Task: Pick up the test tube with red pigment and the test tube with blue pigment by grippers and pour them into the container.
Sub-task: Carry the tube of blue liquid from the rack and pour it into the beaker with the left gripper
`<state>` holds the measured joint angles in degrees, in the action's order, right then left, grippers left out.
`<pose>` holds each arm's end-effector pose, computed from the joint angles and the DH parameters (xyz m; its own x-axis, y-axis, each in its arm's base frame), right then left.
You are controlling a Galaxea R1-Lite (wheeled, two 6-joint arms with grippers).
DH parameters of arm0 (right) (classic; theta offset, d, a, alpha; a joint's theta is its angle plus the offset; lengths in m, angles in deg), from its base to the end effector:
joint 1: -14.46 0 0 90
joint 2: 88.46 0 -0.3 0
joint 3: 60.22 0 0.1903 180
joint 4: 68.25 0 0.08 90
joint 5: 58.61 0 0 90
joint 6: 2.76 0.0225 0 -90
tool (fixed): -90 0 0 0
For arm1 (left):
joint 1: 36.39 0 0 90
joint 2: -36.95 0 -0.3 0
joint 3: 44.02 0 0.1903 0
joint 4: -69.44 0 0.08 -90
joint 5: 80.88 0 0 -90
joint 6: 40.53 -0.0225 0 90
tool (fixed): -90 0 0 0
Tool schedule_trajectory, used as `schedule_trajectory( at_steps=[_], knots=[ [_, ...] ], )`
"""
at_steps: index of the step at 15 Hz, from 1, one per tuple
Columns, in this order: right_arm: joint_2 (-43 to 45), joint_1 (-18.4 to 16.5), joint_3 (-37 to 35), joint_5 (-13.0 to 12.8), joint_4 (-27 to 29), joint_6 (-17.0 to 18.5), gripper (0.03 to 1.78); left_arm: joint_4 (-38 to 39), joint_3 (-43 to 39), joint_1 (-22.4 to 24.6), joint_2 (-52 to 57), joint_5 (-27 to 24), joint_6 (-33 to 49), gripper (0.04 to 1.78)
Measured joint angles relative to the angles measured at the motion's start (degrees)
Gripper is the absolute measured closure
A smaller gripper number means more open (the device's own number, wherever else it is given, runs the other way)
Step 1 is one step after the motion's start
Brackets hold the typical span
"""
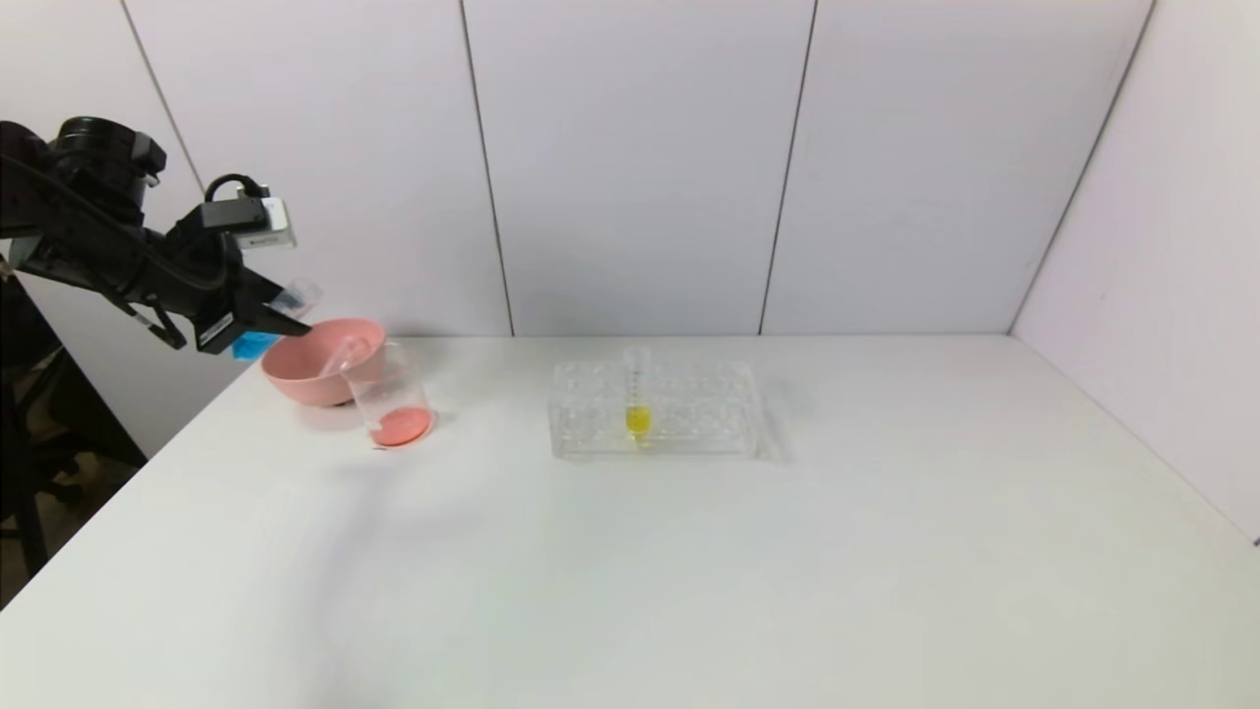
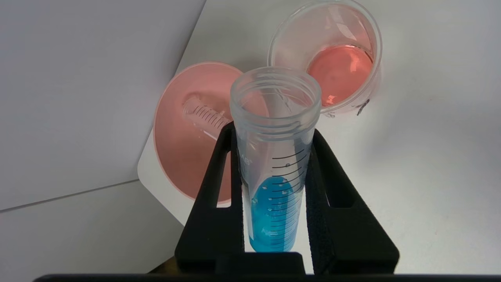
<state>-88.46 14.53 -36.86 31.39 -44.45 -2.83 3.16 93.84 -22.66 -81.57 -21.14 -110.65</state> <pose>-0.0228 0.0000 0.0747 1.0000 0.0012 -0.0077 -0.0012 1.0000 -0.0012 0.3822 0.0817 0.2540 0.6925 -0.3496 -0.6311 0.7114 0.4762 0.5169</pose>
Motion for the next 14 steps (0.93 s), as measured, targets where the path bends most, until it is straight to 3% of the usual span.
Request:
schedule_trajectory(
  at_steps=[14],
  knots=[
    [0.0,0.0,0.0,0.0,0.0,0.0,0.04,-0.85,0.28,-1.13,-0.09,7.36,-0.07,1.36]
  ],
)
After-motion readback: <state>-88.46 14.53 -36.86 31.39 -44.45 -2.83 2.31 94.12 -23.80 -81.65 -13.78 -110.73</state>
